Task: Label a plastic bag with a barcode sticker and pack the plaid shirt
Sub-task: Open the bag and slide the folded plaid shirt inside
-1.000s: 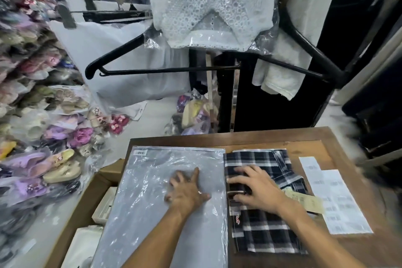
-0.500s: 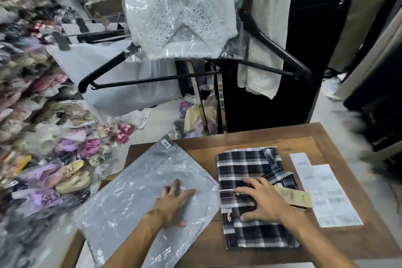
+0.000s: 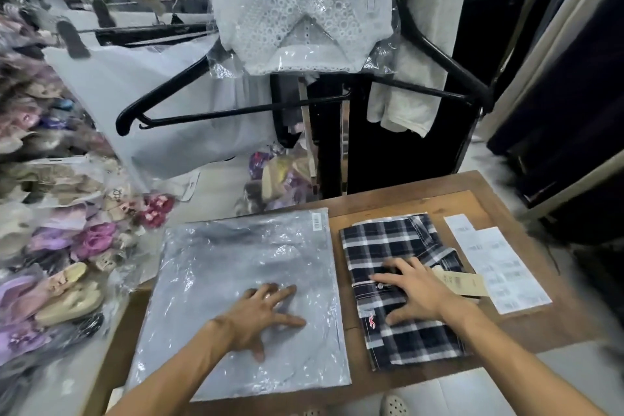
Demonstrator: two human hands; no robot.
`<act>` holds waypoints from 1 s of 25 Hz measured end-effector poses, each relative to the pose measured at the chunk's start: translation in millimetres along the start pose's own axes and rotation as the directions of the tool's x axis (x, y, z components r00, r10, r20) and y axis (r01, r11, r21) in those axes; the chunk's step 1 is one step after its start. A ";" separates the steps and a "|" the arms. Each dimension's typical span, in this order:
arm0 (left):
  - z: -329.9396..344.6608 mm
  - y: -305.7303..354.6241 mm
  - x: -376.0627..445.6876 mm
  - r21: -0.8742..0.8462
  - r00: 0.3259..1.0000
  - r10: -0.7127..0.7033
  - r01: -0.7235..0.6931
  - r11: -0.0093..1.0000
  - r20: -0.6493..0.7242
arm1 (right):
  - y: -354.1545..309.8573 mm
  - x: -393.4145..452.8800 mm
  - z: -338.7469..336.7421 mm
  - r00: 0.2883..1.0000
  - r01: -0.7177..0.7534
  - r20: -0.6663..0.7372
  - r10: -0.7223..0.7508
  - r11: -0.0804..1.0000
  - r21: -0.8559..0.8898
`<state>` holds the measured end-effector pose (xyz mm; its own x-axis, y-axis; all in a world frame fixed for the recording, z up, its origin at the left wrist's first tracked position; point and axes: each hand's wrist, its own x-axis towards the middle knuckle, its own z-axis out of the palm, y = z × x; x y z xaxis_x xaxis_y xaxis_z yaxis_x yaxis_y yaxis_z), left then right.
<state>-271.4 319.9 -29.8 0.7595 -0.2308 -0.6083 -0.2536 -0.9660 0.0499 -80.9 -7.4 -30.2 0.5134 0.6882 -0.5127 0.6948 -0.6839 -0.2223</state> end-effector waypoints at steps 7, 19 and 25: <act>-17.6 -4.1 9.1 -0.186 0.995 0.012 -0.030 0.982 -0.096 | -15.4 -3.7 -2.5 0.997 0.007 0.071 -0.001 0.997 -0.081; -37.6 72.9 87.3 -0.751 0.862 -0.478 0.203 0.628 -0.167 | -63.3 8.6 -32.1 0.852 0.520 0.106 -0.512 0.811 -0.267; -42.1 72.3 85.2 -0.794 0.876 -0.459 0.169 0.584 -0.151 | -70.1 31.7 -15.6 0.708 0.697 0.260 -0.657 0.590 -0.407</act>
<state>-199.8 225.5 -44.7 0.8718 0.2236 -0.4360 0.4560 -0.6955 0.5553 -105.5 66.2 -18.0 -0.2237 0.8734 -0.4325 0.9730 0.1744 -0.1511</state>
